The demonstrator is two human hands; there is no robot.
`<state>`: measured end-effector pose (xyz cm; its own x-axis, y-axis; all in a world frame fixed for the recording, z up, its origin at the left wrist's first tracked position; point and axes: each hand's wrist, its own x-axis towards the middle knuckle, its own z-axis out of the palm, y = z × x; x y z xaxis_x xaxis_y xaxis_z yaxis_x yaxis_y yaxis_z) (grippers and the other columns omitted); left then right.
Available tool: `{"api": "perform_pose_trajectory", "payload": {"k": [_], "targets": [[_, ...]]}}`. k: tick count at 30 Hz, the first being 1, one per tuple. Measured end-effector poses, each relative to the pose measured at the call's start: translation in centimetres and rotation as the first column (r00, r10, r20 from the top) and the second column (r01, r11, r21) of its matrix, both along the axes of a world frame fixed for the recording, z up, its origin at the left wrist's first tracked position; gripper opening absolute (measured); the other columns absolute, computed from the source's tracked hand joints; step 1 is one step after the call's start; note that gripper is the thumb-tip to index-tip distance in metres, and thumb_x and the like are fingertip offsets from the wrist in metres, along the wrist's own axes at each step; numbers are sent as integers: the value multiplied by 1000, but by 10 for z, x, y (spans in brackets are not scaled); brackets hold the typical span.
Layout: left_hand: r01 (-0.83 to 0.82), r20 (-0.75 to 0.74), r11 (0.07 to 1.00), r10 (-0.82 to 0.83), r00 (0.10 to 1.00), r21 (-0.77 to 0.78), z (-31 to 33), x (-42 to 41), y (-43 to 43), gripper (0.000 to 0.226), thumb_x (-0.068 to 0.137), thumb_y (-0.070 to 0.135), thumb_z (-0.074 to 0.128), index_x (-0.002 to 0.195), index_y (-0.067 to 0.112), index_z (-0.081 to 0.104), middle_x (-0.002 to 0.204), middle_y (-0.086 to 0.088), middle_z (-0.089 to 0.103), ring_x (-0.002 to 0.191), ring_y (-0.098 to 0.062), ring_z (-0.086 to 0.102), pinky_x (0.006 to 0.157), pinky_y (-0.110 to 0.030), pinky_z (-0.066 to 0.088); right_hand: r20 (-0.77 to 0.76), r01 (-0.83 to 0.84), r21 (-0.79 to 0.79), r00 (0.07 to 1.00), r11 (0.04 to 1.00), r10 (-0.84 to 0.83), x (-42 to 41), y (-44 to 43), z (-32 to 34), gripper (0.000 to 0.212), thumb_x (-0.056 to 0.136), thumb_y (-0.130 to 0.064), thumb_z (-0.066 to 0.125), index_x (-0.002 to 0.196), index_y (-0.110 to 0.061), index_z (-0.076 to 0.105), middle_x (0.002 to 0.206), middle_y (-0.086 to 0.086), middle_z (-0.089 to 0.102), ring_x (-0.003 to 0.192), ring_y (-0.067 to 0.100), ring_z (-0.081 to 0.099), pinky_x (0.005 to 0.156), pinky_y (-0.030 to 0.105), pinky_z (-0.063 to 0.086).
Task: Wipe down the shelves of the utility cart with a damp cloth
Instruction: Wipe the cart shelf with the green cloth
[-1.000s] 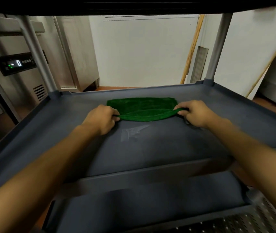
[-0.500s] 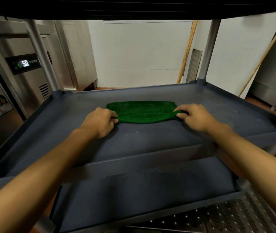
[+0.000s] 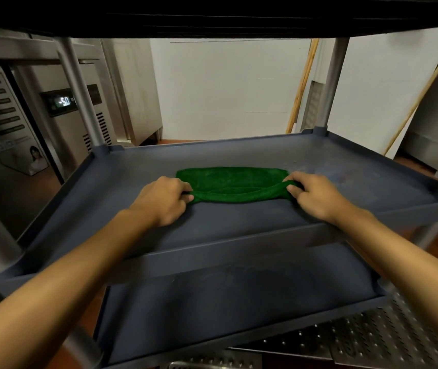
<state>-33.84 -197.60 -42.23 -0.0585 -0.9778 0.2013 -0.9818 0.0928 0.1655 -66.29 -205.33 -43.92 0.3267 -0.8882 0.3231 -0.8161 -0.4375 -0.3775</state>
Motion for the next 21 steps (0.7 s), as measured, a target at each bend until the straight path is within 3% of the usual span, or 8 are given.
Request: {"api": "perform_pose_trajectory", "payload": {"k": [8,17,21], "targets": [[-14,8,998,15,1000,-62,-5,-2,23,23,100,32,53,112,23,71,114,-6,71,107,-33,62,84,-40,52,64,44,-192,997,980,-32,3,21,-9,24,95,-22,55,115,-19,68,91,11,74,81,29,66,75,40,54],[-172,-70,972,163,984,-159,-16,-14,60,26,97,32,56,117,26,72,113,-6,73,103,-34,65,82,-39,52,104,47,-246,994,968,-22,8,38,-5,23,92,-25,58,111,-23,71,83,7,74,73,25,67,71,42,56],[-224,-86,950,210,974,-219,-23,-20,60,23,97,29,54,107,20,73,103,-10,74,95,-37,66,76,-40,52,120,44,-269,993,962,-11,9,37,-7,23,91,-24,59,111,-23,71,80,7,74,70,25,66,69,42,56]]}}
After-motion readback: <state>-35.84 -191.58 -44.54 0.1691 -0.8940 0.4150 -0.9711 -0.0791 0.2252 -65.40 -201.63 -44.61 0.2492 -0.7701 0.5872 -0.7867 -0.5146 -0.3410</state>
